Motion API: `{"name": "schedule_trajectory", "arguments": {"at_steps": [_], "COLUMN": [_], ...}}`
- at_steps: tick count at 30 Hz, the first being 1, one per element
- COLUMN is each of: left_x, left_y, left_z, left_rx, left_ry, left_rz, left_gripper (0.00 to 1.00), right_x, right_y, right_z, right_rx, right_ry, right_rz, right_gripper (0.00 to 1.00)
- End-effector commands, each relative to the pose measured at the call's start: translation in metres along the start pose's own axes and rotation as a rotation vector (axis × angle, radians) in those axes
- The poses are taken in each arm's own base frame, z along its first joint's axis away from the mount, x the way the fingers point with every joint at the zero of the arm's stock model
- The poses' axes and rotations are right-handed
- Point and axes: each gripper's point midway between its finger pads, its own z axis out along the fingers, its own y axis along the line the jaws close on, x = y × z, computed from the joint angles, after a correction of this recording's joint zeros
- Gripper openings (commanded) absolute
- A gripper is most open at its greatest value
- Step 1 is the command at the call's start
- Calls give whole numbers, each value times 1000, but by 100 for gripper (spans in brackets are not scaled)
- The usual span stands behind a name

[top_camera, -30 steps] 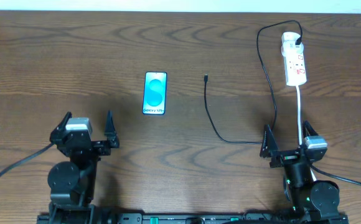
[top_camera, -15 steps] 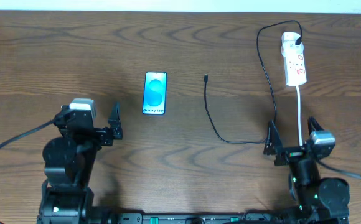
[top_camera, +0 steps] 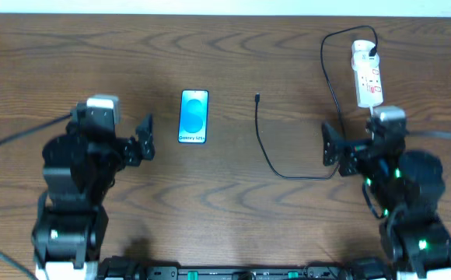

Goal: Plug charger to phone and switch on socket
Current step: 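Move the left gripper forward over the blue phone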

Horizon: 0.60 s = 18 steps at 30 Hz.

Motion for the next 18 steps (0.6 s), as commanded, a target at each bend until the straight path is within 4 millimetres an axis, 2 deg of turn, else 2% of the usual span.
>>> {"name": "schedule_trajectory", "arguments": {"at_steps": [1, 10, 18], "left_x": [-19, -11, 27], "left_y": [-22, -30, -29], "left_z": [11, 62, 100], "left_rx": [134, 145, 105], "left_ry": [52, 403, 612], "left_rz": [-62, -122, -121], "left_gripper": [96, 96, 96], "right_x": [-16, -27, -31], "right_y": [18, 28, 47], "right_z": [12, 41, 56], "right_rx": [-98, -144, -210], "right_ry": [76, 313, 492], "right_rz": [-5, 38, -17], "right_gripper": [99, 99, 99]}}
